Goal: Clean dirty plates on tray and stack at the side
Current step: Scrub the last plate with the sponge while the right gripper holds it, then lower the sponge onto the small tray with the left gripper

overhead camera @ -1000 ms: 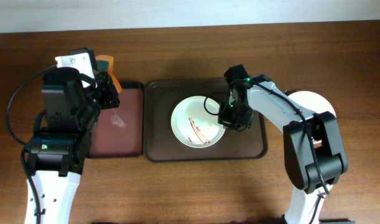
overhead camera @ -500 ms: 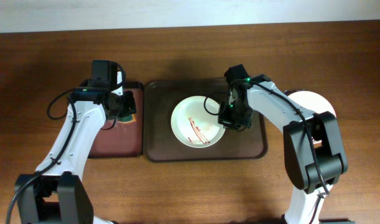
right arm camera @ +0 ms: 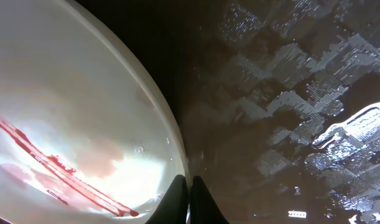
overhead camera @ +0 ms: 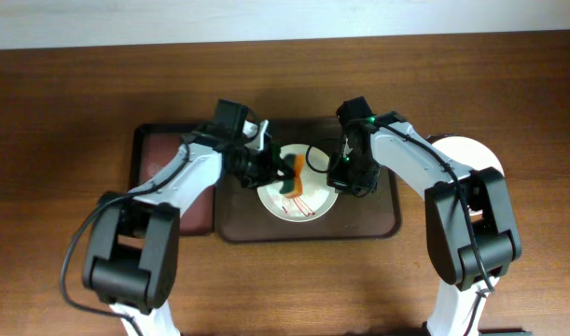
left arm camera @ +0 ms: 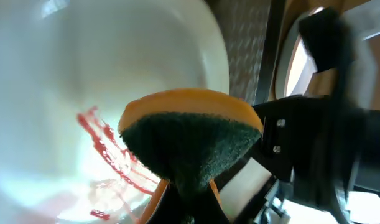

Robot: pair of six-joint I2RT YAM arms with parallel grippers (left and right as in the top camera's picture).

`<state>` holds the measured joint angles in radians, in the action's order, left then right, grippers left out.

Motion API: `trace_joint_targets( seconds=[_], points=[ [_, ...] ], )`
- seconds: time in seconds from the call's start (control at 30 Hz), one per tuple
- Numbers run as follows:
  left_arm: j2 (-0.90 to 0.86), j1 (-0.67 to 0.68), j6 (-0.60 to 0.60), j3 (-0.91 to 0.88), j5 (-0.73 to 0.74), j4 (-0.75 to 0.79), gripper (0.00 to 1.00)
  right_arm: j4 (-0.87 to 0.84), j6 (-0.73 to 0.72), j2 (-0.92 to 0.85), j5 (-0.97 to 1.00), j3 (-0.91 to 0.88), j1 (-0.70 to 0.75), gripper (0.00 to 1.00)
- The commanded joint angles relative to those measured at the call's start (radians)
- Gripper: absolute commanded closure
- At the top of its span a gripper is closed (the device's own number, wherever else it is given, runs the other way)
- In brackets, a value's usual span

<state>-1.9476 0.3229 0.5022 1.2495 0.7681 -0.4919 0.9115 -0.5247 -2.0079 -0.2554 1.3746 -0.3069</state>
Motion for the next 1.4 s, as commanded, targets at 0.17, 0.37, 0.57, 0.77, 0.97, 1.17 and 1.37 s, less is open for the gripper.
trace_joint_targets(
  seconds=[0.17,0.37,0.57,0.77,0.97,1.17,1.37],
  points=[
    [-0.144,0.1,0.074,0.01,0.155,0.073,1.0,0.004,-0.007,-0.012,0.002,0.006,-0.007,0.96],
    [-0.186,0.096,0.085,0.01,0.038,0.073,1.0,0.008,-0.007,-0.012,0.002,0.006,-0.007,0.96],
    [-0.185,-0.082,0.015,0.01,-0.053,0.091,1.0,0.012,-0.004,-0.012,0.002,0.006,-0.007,0.96],
    [-0.047,-0.103,-0.116,0.046,-0.059,0.084,1.0,0.015,-0.004,-0.012,0.002,0.006,-0.007,0.96],
    [0.179,-0.105,-0.207,0.046,-0.383,-0.048,1.0,0.016,-0.004,-0.012,0.002,0.006,-0.007,0.96],
    [0.275,-0.216,-0.2,0.043,-0.909,-0.345,1.0,0.016,-0.004,-0.012,0.002,0.006,-0.007,0.96],
    [0.211,-0.262,-0.196,-0.013,-0.927,-0.327,1.0,0.016,-0.004,-0.012,0.002,0.006,-0.007,0.96]
  ],
)
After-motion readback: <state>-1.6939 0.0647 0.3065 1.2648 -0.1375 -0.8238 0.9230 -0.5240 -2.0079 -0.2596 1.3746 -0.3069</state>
